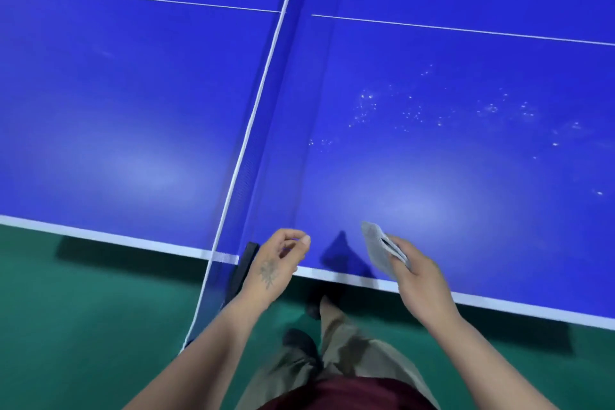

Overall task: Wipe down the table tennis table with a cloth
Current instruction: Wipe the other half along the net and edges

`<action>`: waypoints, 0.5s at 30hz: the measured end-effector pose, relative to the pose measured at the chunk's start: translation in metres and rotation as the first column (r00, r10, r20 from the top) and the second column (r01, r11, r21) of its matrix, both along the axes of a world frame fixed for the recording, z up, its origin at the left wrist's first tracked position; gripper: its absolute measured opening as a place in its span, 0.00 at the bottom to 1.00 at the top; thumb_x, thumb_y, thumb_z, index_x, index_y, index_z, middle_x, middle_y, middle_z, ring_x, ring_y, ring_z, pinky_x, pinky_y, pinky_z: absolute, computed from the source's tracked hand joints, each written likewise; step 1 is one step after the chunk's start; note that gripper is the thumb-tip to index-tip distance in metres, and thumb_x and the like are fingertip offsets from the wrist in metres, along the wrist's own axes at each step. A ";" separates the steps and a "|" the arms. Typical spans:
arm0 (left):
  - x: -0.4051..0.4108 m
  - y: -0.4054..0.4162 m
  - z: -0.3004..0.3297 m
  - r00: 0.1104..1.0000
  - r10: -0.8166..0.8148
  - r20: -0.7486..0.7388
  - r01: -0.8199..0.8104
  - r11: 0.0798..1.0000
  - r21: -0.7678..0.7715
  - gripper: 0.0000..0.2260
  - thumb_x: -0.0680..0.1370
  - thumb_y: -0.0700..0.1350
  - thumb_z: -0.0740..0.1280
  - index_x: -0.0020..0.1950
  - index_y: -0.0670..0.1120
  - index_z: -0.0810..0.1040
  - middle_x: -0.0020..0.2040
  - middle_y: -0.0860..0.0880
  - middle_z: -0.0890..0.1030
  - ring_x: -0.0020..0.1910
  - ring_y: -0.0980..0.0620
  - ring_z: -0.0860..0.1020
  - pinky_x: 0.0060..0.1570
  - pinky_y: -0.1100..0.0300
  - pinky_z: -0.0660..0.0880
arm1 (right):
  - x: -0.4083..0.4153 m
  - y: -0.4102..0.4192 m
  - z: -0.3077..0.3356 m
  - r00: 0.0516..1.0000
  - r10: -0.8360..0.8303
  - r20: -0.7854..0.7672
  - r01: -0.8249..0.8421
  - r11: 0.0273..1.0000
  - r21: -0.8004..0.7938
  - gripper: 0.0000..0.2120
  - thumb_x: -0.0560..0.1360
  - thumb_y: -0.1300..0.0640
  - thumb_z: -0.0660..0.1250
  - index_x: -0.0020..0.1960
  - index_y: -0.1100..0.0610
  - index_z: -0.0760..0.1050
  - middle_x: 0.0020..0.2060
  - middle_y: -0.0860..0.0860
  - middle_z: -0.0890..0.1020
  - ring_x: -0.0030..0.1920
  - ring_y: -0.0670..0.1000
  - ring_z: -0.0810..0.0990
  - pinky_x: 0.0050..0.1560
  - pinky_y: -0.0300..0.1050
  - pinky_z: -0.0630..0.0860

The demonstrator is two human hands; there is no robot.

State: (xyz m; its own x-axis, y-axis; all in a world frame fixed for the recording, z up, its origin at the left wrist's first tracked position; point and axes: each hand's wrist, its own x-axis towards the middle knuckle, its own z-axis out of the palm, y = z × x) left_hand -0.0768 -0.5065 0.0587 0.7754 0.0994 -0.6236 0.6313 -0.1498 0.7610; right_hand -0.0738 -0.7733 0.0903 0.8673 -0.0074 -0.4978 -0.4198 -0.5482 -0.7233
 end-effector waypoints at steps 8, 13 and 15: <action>0.086 0.035 -0.026 0.981 0.170 0.092 -0.183 0.971 0.154 0.11 0.80 0.65 0.68 0.56 0.61 0.83 0.56 0.58 0.86 0.61 0.56 0.83 0.68 0.43 0.78 | 0.165 0.052 -0.047 0.864 0.338 0.373 -0.250 0.931 -0.265 0.30 0.80 0.66 0.57 0.81 0.55 0.70 0.76 0.51 0.75 0.74 0.54 0.72 0.76 0.49 0.68; 0.150 0.037 -0.049 0.971 0.160 0.178 -0.195 0.960 0.200 0.08 0.86 0.59 0.64 0.59 0.59 0.80 0.57 0.62 0.82 0.60 0.63 0.79 0.62 0.62 0.73 | 0.213 0.111 -0.109 0.702 0.646 0.300 -0.501 0.748 -0.435 0.33 0.76 0.62 0.61 0.82 0.59 0.66 0.83 0.53 0.65 0.83 0.58 0.62 0.84 0.58 0.52; 0.176 0.037 -0.062 0.969 0.130 0.212 -0.174 0.963 0.204 0.11 0.86 0.59 0.64 0.63 0.56 0.79 0.61 0.59 0.82 0.62 0.63 0.78 0.61 0.65 0.73 | 0.206 0.131 -0.127 0.654 0.723 0.222 -0.571 0.665 -0.482 0.34 0.78 0.50 0.62 0.83 0.58 0.64 0.84 0.52 0.61 0.85 0.55 0.55 0.85 0.59 0.44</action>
State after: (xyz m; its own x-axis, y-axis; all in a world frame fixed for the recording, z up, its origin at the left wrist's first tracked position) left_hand 0.0993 -0.4693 -0.0029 0.8443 0.3430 -0.4117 0.5027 -0.2408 0.8302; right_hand 0.1318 -0.6425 -0.0370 0.8187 0.5282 -0.2255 0.3969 -0.8041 -0.4425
